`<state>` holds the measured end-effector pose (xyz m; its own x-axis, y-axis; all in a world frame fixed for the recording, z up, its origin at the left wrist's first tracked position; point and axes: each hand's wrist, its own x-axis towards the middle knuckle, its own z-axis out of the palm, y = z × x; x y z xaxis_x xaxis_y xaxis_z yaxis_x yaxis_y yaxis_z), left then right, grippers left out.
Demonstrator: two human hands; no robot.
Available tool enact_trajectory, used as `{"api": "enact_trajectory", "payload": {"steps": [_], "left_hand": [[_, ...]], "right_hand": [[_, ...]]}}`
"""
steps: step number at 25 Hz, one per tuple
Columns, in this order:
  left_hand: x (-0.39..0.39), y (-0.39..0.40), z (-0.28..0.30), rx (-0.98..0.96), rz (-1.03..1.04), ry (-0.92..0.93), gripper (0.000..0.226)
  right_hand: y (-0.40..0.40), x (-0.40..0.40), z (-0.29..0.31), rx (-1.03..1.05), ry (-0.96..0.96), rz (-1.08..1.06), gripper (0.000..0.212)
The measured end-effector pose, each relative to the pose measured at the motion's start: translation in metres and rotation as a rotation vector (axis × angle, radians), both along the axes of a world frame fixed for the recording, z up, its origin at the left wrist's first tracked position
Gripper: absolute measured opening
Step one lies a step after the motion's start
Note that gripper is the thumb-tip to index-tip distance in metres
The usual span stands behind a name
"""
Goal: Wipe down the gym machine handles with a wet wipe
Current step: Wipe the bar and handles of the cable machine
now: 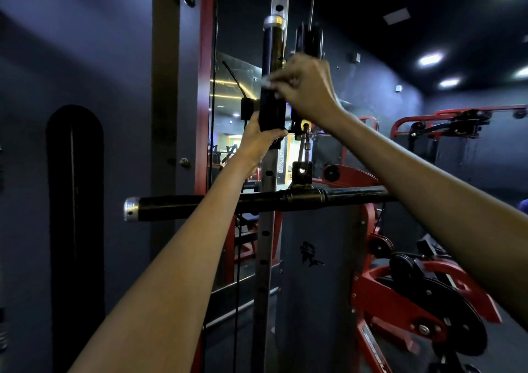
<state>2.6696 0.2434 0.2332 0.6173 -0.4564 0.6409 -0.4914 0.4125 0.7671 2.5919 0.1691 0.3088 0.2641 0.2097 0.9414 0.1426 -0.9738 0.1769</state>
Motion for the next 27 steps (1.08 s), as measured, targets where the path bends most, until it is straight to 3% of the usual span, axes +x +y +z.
{"api": "enact_trajectory", "payload": {"steps": [2,5,10,15,19,21,24,27], "left_hand": [[0.001,-0.001,-0.001,0.005,-0.002,-0.003,0.059],[0.002,0.000,0.000,0.018,-0.001,-0.003,0.057],[0.004,0.001,-0.001,0.032,-0.002,-0.027,0.056],[0.005,-0.002,-0.003,0.000,0.027,-0.056,0.053],[0.003,-0.002,-0.002,0.036,0.080,-0.080,0.057],[0.004,0.006,0.002,0.181,0.148,-0.185,0.064],[0.012,0.027,0.018,0.481,0.468,-0.557,0.072],[0.021,0.045,0.047,0.369,0.654,-0.766,0.068]], "right_hand": [[0.001,0.004,0.018,0.086,-0.139,0.061,0.023],[0.004,0.015,0.005,0.141,-0.147,0.073,0.020],[-0.009,-0.004,-0.020,0.194,0.079,0.073,0.020],[-0.014,-0.003,0.039,0.373,-0.152,0.304,0.018],[-0.010,0.016,0.036,0.418,-0.135,0.325,0.004],[-0.014,0.016,0.013,0.406,-0.076,0.316,0.007],[-0.024,-0.002,0.000,0.341,0.057,0.221,0.009],[-0.021,-0.005,0.021,0.361,-0.059,0.278,0.008]]}}
